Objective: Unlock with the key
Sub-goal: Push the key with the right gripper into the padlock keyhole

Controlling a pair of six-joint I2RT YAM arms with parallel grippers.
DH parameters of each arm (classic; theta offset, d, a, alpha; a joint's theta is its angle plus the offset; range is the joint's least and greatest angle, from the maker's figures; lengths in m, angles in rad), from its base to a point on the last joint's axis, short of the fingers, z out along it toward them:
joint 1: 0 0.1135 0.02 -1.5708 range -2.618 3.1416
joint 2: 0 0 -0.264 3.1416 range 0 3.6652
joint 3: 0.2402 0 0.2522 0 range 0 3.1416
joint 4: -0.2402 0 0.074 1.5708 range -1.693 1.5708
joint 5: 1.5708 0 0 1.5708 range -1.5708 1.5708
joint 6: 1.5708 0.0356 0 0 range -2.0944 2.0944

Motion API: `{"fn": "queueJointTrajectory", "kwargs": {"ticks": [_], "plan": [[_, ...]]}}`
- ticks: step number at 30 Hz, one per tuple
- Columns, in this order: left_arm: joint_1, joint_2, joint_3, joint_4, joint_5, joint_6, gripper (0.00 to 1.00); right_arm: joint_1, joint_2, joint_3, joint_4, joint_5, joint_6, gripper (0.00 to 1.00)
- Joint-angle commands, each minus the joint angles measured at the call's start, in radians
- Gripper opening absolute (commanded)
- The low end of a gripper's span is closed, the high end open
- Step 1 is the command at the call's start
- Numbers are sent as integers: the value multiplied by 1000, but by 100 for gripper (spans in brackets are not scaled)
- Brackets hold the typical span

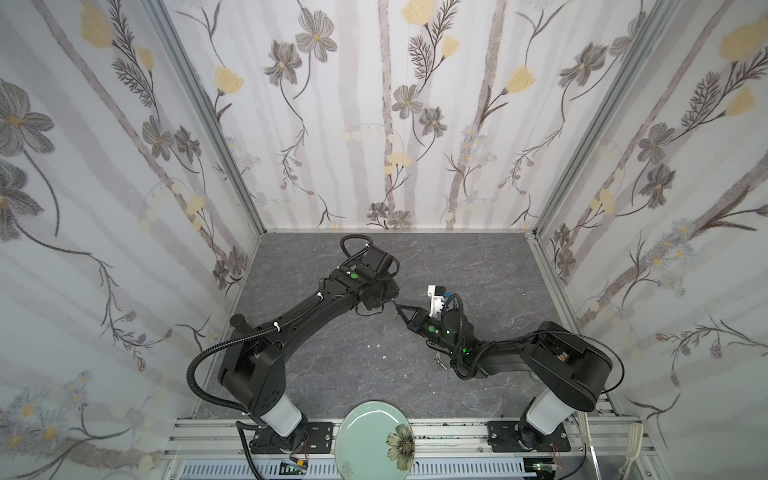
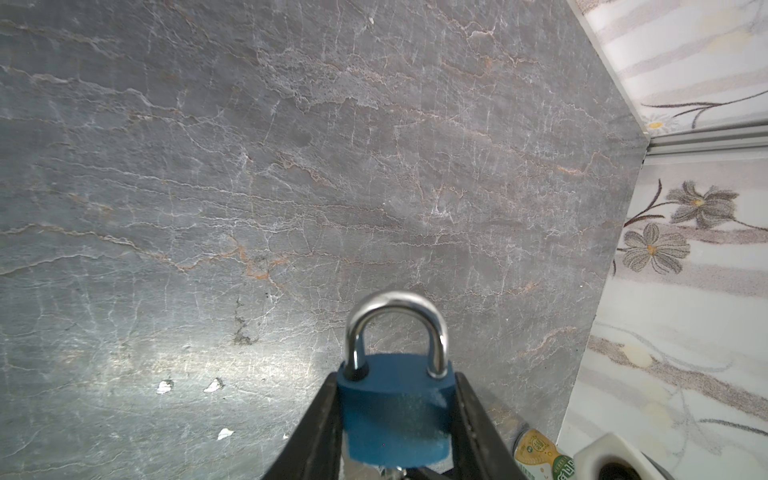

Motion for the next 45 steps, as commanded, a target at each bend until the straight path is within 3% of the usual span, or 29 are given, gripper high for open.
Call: {"fn": "queueJointTrajectory", "kwargs": {"ticks": [1,4,8,16,36,45], "plan": [[-11,4,-3,-35,57,-8,10,-1,13,22,185,43,31,0],[-12,6,1,-38,57,-6,10,7,13,31,193,59,8,0],[-13,9,4,-41,60,-1,9,30,-33,64,37,113,-100,0],[-14,14,4,-42,61,-1,7,63,-87,112,-205,213,-198,0],[-14,-3,4,-44,39,7,5,63,-94,95,-198,193,-166,0],[-6,-17,15,-67,4,29,5,63,-120,55,-217,189,-155,20]]}}
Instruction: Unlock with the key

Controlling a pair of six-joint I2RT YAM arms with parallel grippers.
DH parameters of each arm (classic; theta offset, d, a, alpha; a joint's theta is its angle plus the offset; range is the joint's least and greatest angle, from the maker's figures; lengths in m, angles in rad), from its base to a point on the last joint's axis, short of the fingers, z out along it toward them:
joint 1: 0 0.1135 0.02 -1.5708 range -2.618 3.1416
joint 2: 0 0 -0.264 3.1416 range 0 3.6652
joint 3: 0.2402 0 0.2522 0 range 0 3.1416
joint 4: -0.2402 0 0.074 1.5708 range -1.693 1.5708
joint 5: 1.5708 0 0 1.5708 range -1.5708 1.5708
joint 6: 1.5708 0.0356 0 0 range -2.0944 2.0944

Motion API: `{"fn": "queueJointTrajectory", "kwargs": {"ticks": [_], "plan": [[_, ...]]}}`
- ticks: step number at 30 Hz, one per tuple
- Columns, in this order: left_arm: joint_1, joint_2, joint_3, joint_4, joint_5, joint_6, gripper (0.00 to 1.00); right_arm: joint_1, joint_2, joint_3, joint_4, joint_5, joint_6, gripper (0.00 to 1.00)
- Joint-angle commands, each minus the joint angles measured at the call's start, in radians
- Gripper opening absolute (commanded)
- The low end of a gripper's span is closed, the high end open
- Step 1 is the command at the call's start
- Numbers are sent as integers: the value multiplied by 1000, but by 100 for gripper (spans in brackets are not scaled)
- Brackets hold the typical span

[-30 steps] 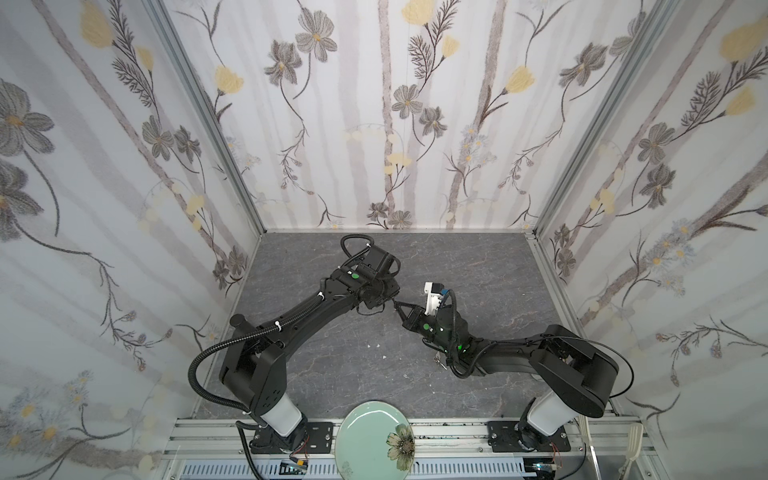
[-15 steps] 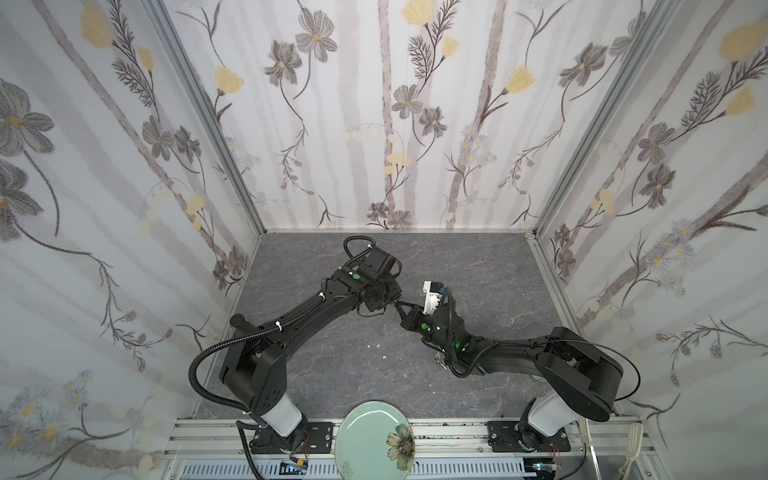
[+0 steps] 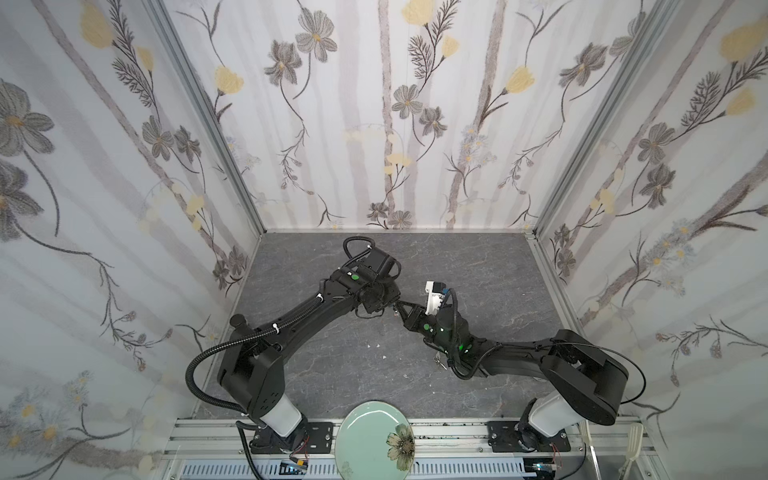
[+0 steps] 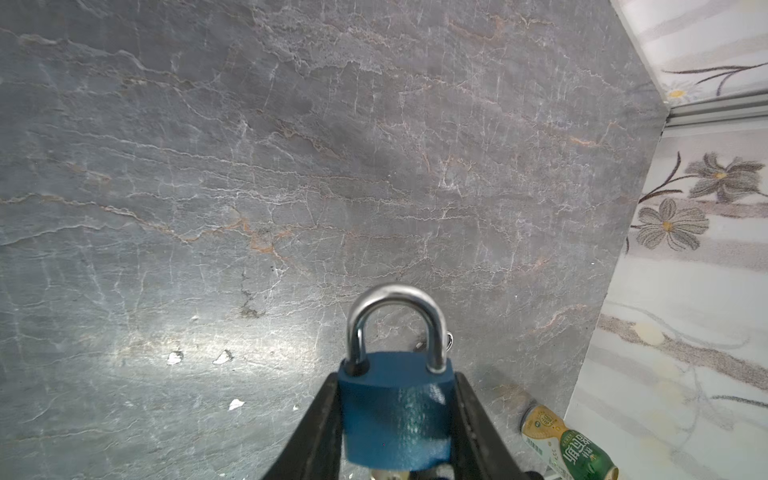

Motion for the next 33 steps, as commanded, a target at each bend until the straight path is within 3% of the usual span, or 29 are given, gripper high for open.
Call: {"fn": "queueJointTrajectory", "kwargs": {"ticks": [1,33], "plan": [[4,-9,7,-13,-18,12,5,2,-11,-13,41,4,13,21],[24,-26,-1,-2,-22,12,4,2,38,8,68,-95,35,20]]}}
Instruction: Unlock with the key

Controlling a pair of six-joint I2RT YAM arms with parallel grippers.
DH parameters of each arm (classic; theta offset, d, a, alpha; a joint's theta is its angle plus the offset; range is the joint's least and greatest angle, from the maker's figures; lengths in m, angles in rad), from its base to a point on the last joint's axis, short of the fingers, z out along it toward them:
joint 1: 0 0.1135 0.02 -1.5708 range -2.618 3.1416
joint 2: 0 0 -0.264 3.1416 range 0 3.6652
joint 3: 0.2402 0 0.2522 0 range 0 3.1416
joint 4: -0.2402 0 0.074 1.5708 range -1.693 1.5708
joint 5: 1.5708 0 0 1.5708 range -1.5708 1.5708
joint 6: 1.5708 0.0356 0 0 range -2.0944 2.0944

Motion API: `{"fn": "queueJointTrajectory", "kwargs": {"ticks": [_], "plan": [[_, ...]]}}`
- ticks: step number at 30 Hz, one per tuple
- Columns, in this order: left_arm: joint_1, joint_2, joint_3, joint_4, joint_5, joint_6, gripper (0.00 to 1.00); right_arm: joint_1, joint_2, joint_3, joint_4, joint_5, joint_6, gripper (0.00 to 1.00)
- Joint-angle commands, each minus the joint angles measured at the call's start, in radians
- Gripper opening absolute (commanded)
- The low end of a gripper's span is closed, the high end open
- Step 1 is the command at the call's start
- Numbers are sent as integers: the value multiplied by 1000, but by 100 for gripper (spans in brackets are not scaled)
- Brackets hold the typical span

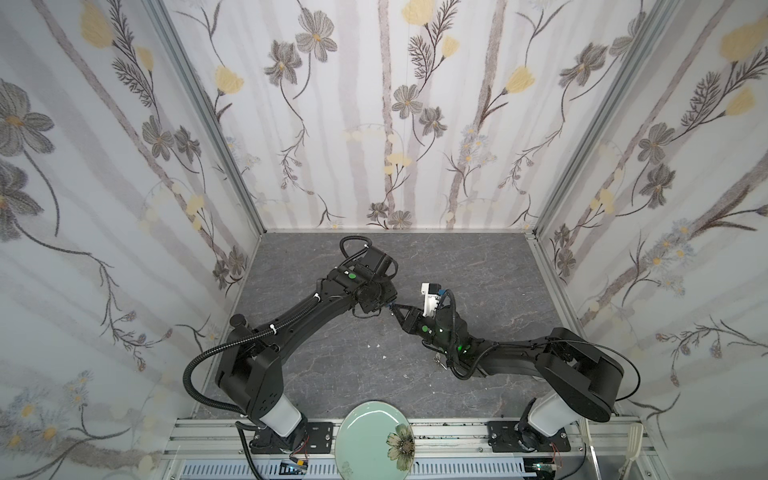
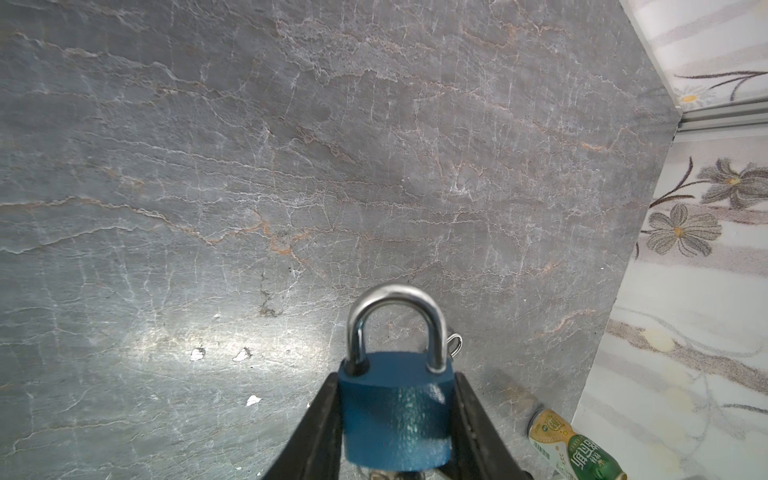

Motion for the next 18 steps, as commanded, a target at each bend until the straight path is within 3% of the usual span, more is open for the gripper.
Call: {"fn": "queueJointTrajectory", "kwargs": {"ticks": [1,18], "plan": [[4,-14,-2,21,-20,0,4,2,7,2,41,-11,15,20],[-2,-35,-57,94,48,-26,0,-5,45,48,67,-46,12,0]]}}
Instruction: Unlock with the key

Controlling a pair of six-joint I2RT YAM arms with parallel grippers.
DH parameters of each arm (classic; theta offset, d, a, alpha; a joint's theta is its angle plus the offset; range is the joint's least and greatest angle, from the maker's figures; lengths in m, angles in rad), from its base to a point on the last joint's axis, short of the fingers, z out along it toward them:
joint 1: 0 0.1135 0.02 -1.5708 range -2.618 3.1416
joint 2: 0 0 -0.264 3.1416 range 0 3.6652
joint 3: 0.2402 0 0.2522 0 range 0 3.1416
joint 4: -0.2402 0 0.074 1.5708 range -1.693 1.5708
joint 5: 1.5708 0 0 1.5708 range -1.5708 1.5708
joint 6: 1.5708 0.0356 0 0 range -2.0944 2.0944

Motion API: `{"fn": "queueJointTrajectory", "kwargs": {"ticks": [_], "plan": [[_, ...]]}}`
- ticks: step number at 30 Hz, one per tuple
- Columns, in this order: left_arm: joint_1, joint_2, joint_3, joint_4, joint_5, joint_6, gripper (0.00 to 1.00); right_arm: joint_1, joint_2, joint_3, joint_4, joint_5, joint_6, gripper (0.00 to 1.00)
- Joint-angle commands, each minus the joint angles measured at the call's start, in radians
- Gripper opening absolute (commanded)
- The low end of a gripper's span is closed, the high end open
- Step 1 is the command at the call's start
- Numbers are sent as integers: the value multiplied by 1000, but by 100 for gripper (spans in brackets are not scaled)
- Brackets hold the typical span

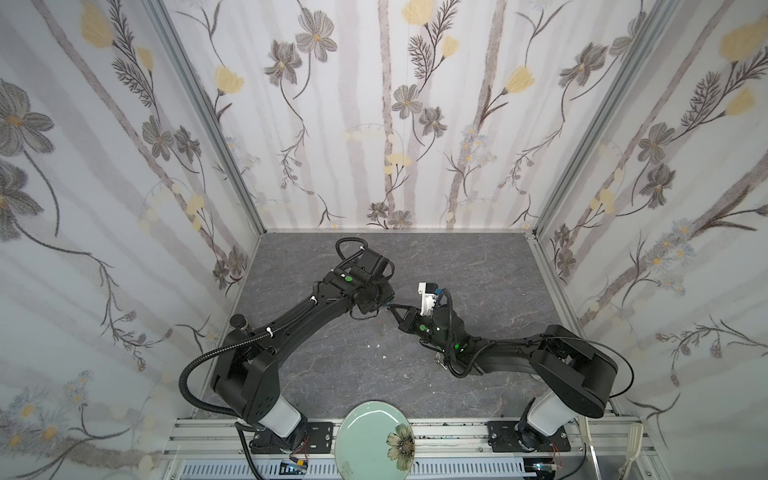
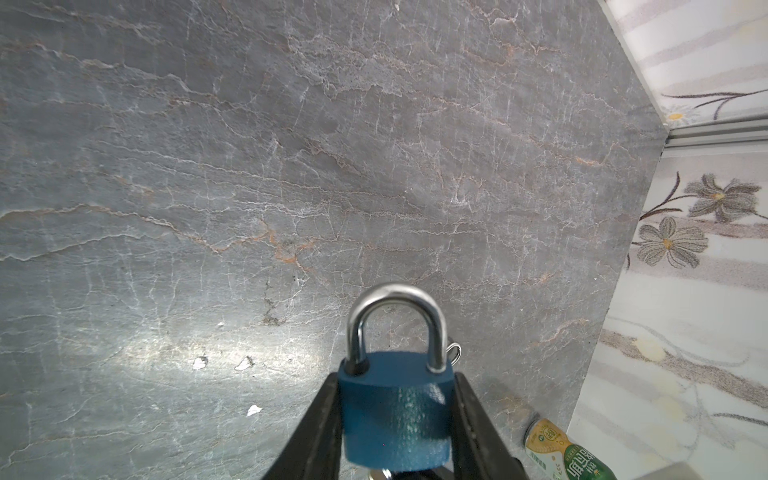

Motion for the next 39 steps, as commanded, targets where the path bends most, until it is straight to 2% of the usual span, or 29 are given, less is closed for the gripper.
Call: {"fn": "queueJointTrajectory", "kwargs": {"ticks": [1,7,14,19,31,35,39], "plan": [[-9,-10,-10,46,58,-15,0,-2,11,21,62,-17,2,0],[-15,-28,-48,112,98,-23,0,-20,15,30,74,-30,6,0],[-14,-53,-66,148,95,-16,0,-28,22,20,107,-66,22,0],[-4,-55,-60,132,75,-4,0,-28,11,-4,114,-54,30,17],[-2,-59,-66,126,56,-6,0,-21,-1,-17,132,-53,34,22],[1,-67,-69,126,44,-3,0,-21,-20,-38,147,-52,35,29],[5,-69,-68,119,30,4,0,-20,-43,-65,148,-31,34,30]]}}
